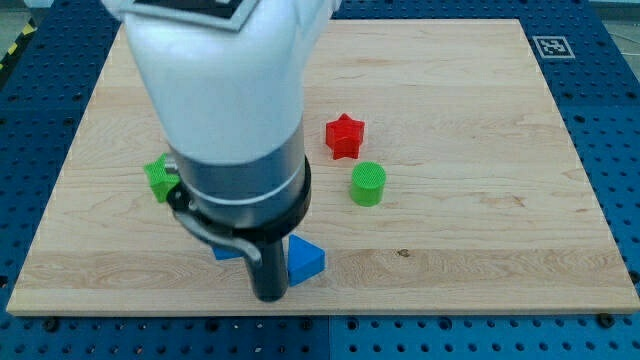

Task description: Push the blue triangle slightly upwards

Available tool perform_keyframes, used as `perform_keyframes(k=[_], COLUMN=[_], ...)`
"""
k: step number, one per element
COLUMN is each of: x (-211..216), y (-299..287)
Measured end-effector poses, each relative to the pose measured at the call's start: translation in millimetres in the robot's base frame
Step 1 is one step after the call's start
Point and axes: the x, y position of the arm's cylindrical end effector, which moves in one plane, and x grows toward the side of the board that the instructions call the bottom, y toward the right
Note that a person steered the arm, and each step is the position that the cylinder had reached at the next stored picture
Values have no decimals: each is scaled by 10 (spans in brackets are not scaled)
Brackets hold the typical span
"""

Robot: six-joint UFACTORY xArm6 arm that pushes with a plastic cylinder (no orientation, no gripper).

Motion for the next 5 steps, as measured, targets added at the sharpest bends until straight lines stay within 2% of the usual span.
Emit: perform_keyframes(k=[3, 5], x=[-6, -287], y=[333, 354])
